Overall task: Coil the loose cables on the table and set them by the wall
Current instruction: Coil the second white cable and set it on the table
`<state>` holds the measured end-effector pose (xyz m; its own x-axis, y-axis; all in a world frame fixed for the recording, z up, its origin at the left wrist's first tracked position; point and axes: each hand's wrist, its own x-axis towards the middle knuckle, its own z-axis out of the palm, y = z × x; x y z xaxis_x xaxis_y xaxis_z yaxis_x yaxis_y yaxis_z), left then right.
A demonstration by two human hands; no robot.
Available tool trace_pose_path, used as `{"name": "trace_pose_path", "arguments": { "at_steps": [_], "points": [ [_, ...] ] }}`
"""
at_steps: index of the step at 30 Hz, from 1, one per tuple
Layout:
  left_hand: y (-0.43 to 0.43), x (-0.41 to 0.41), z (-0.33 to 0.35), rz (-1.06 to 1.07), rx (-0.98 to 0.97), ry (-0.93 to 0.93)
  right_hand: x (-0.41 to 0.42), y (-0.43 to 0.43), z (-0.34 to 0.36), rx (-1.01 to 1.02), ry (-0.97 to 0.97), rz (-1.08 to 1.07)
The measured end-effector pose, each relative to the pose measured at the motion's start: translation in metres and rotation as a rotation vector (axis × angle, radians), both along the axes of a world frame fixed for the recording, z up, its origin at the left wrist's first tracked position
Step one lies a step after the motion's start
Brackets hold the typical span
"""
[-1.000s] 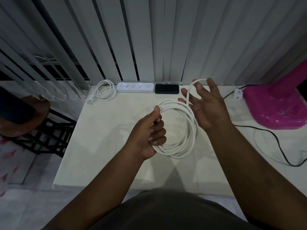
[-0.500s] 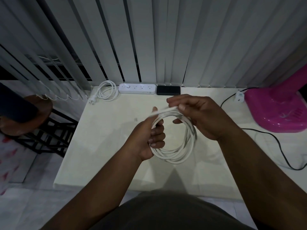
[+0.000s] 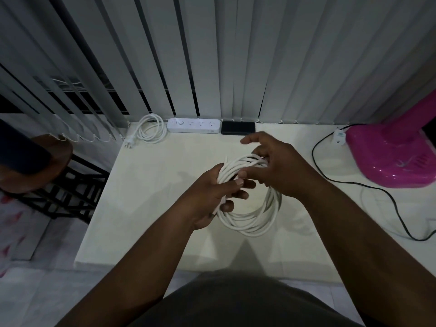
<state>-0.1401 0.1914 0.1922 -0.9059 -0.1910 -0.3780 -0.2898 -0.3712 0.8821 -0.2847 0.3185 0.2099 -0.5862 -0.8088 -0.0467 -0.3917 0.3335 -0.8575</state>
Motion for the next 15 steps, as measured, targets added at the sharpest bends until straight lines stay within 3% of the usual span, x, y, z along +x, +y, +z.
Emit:
{"name": "trace_pose_path", "arguments": {
  "at_steps": [3,15],
  "points": [
    [0.004,0.0,-0.003,-0.012,-0.011,0.02,0.003,-0.004,-0.002,0.038,0.204,0.049],
    [0.0,-0.008,-0.008,0.154,0.144,-0.05,0.022,-0.016,-0.013,0.183,0.696,-0.06]
  ]
}}
